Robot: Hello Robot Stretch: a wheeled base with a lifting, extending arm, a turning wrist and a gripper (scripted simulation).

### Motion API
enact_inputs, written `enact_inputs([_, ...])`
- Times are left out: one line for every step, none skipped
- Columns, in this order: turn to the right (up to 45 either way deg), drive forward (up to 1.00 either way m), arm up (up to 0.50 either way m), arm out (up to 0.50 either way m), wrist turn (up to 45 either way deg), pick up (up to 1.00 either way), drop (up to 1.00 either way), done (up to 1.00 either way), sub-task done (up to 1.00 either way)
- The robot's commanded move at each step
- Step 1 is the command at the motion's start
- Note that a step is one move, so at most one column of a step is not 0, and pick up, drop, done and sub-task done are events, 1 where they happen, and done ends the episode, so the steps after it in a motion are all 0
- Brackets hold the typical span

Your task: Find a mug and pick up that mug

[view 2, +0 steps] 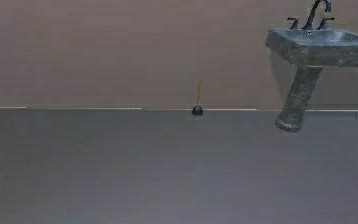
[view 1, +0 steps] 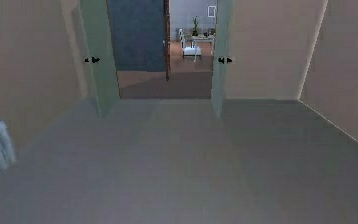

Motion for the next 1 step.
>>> enact_inputs([0.0, 1.0, 0.0, 0.0, 0.0, 0.0, 0.0, 0.0, 0.0])
